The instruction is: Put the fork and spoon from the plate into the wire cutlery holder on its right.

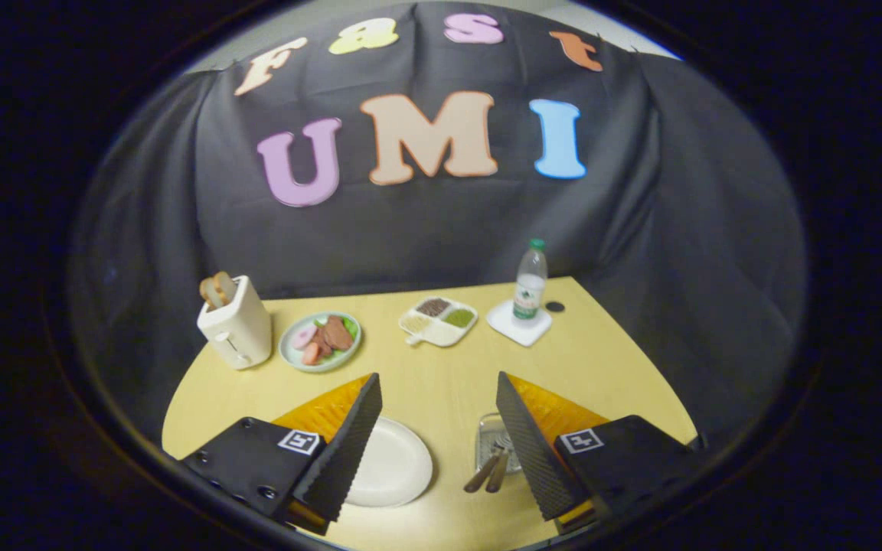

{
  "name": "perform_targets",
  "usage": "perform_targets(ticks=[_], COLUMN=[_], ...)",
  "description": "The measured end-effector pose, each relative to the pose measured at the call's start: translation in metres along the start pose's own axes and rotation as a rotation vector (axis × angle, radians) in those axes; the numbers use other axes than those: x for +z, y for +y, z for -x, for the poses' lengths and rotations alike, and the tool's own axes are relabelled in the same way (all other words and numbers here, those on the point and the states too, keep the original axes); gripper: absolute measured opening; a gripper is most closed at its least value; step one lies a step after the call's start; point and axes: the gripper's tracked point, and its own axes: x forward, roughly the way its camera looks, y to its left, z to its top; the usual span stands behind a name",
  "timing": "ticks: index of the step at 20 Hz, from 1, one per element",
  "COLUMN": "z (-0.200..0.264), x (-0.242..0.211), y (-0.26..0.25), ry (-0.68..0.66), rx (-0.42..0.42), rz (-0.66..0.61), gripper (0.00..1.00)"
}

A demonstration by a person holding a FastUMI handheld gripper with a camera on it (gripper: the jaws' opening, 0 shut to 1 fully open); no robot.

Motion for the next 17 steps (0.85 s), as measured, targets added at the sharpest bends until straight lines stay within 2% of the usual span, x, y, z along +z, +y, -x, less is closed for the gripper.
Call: perform_targets(ticks=[2,4,6,8,17], z=[0.007,0.019,0.031,0.039,0.049], x=[0.009,0.017,0.025,0.023,0.012], y=[0.025,0.053,0.068,0.075,0.082], ry=[-0.108,-0.226,-0.317,-0.347,-0.317], rx=[0.073,0.169,0.227,0.243,0.249], rz=[0.037,0.029,0.007,0.003,0.024], gripper=[0.97,0.97,0.96,0.96,0.96])
